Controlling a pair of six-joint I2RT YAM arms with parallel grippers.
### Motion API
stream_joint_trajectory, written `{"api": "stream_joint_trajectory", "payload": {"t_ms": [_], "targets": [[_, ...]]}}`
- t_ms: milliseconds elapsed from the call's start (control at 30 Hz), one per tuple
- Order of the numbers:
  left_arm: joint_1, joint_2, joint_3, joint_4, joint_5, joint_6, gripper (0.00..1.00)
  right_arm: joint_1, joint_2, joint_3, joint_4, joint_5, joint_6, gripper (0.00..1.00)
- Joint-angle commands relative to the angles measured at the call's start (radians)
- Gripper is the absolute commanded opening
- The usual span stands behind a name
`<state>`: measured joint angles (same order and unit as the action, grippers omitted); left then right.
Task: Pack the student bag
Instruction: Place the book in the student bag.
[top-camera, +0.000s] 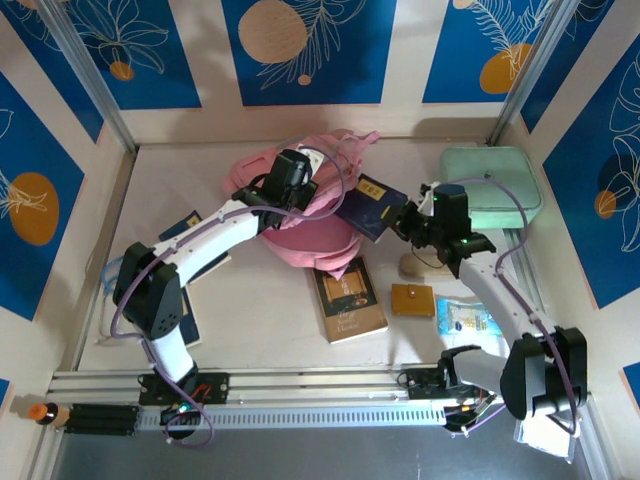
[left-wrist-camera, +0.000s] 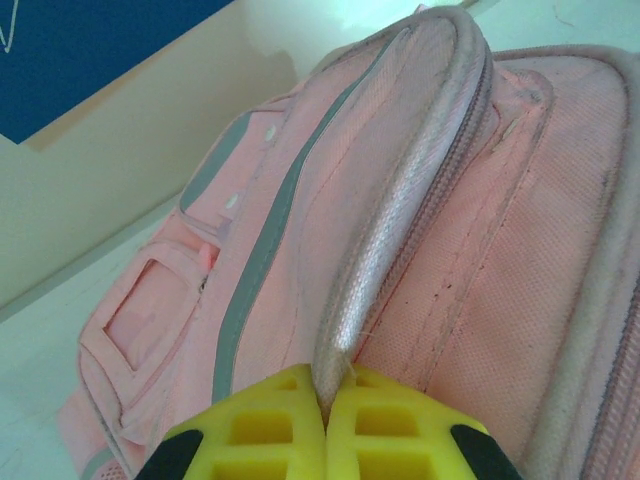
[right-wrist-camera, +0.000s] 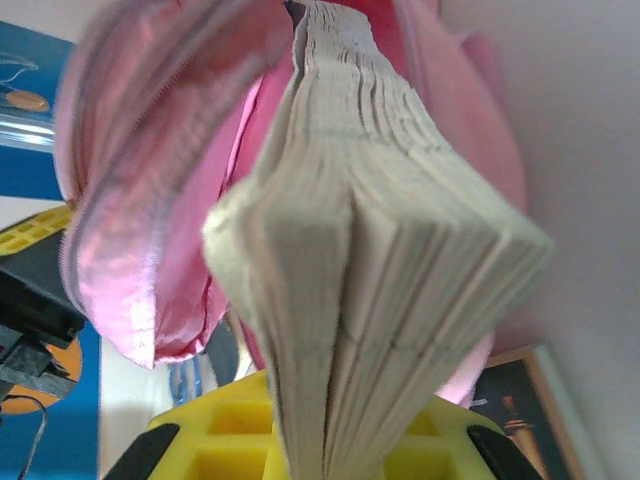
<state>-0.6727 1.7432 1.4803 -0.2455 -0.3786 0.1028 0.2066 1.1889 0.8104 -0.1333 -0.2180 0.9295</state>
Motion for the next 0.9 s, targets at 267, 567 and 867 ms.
{"api": "stream_joint_trajectory", "payload": {"t_ms": [267, 567, 867], "targets": [[-0.005, -0.037, 0.132, 0.061, -0.011, -0.033, 0.00, 0.162, 0.328, 0.131, 0.383, 0.022, 0.302, 0.00], [0.001, -0.015, 0.165, 0.042, -0.029, -0.048, 0.00, 0.255, 0.638, 0.336, 0.541, 0.226, 0.372, 0.00], [0.006, 0.004, 0.181, 0.033, -0.007, -0.094, 0.00, 0.308, 0.850, 0.526, 0.473, 0.378, 0.488, 0.00]]}}
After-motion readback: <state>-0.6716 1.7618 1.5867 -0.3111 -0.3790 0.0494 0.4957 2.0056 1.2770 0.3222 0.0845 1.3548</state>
